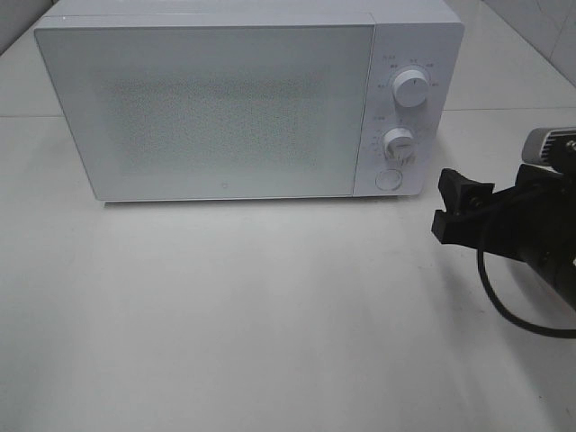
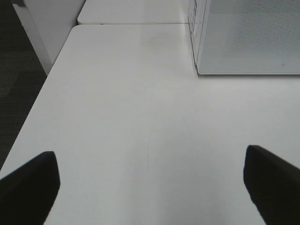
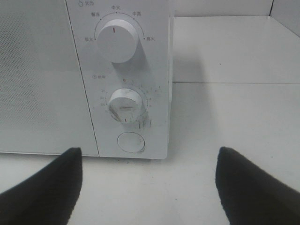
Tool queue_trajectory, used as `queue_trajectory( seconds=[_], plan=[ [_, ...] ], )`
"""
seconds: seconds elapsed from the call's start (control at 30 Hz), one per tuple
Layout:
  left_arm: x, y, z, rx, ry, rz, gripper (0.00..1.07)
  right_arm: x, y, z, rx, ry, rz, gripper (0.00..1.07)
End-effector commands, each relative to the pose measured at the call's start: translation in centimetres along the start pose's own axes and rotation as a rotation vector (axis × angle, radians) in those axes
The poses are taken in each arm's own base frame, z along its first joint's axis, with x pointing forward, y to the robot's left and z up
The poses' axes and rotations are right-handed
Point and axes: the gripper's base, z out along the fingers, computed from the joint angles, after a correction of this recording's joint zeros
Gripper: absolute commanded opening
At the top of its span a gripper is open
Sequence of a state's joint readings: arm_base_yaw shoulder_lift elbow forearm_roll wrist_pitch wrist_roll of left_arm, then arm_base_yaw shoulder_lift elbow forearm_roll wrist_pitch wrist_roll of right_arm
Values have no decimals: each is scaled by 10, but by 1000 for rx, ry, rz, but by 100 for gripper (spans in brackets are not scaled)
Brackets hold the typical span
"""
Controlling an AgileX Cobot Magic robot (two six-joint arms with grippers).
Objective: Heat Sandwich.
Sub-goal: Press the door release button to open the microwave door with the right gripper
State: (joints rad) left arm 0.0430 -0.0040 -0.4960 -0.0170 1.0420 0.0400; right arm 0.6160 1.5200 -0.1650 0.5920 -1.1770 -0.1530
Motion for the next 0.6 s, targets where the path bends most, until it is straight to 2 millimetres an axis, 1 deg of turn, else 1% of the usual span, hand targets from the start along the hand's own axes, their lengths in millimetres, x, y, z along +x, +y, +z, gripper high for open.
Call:
queue_trajectory(
  seconds=[0.03, 0.1, 0.23, 0.3, 0.43, 0.6],
  plan=[
    [2, 0, -4, -1, -34, -4, 99, 4, 3, -1, 52, -29, -24, 76],
    [2, 0, -4, -1, -34, -4, 99, 6, 4, -1, 61, -32, -28, 76],
    [2, 0, -4, -1, -34, -4, 99, 13, 14, -3, 66, -42, -50, 76],
    [2, 0, -4, -1, -34, -4, 99, 13, 15, -3, 68, -40, -50, 76],
    [2, 0, -4, -1, -34, -4, 99, 16, 26, 0, 48, -32, -57, 76],
    [2, 0, -4, -1, -34, -4, 99, 17, 28, 3, 48, -30, -59, 76]
  ],
)
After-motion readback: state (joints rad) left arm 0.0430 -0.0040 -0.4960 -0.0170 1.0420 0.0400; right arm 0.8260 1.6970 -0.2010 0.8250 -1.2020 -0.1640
